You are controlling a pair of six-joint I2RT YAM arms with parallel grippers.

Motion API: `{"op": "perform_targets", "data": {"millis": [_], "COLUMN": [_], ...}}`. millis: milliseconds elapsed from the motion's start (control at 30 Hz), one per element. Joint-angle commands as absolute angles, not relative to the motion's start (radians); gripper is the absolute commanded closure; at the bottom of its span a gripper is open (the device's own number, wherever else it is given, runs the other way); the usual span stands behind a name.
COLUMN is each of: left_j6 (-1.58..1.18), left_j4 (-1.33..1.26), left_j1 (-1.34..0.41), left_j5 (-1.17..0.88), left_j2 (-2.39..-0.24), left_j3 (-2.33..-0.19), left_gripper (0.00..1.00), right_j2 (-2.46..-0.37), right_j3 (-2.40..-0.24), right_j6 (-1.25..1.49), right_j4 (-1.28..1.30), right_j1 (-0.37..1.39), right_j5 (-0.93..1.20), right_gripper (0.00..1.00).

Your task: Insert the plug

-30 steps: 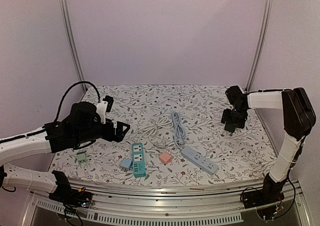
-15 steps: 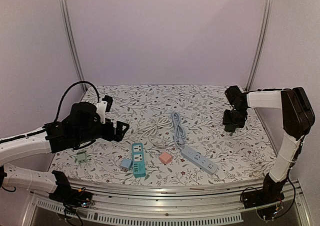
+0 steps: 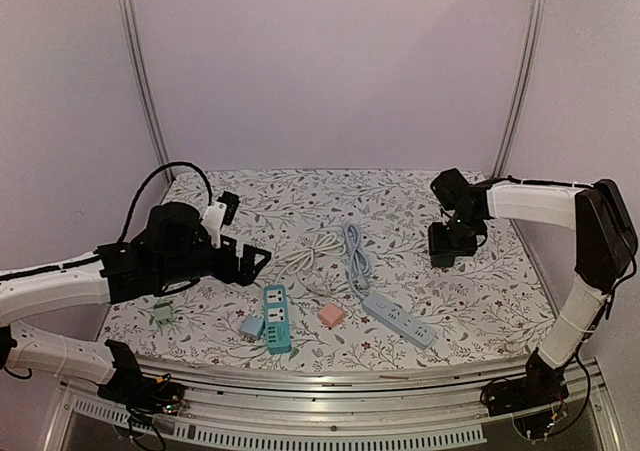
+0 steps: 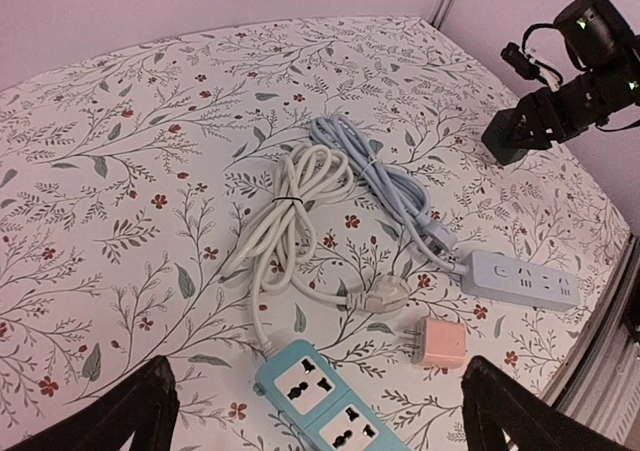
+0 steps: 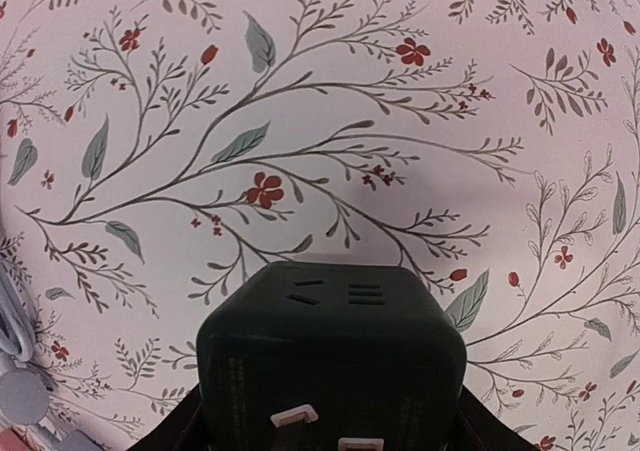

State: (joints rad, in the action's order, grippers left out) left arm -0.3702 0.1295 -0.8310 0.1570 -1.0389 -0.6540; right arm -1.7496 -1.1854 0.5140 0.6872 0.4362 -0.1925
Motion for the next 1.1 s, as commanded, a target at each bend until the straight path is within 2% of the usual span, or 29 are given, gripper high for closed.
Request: {"op": "perform_targets", "data": {"millis": [0, 200, 500, 800, 933, 1033, 1067], "left_j6": [-0.337, -0.289, -0.215, -0.177, -0.151, -0.133, -0.129], "left_j4": [0.062, 0.036, 0.069, 0.017, -0.048, -0.050, -0.039], "left_j1": [-0.853, -0.916, -1.063, -1.115, -1.135, -1.143, -1.146], "left_j5": [0.056, 0.008, 0.111, 0.082, 0.109, 0.122, 0.127], "left_j2": [-1.067, -1.150, -1.320, -1.389, -1.400, -1.414, -1.420], "left_j3": [-0.634, -0.673, -0.771, -0.793, -0.791, -0.804, -0.816], "left_gripper": [0.01, 0.01, 0.01, 0.01, 0.01, 0.01, 0.01], "right_j2": [-1.695, -1.676, -1.695, -1.672, -1.677, -1.668, -1.663], "right_j3": [-1.172, -1.156, -1.074, -0.999, -0.988, -0.983, -0.982], "right_j6": [0.513, 0.526, 0.526, 0.538, 0.524, 0.520, 0.517], "right_j4": [0.687, 0.644, 0.556, 0.506, 0.498, 0.494, 0.495], "right_j1": [0.521, 0.615, 0.696, 0.735, 0.734, 0.736, 0.735], "right_j5": [-0.133, -0.100, -0.052, -0.019, -0.012, -0.012, -0.012], "right_gripper": [0.50, 0.49, 0.49, 0.40, 0.28, 0.14, 0.05]}}
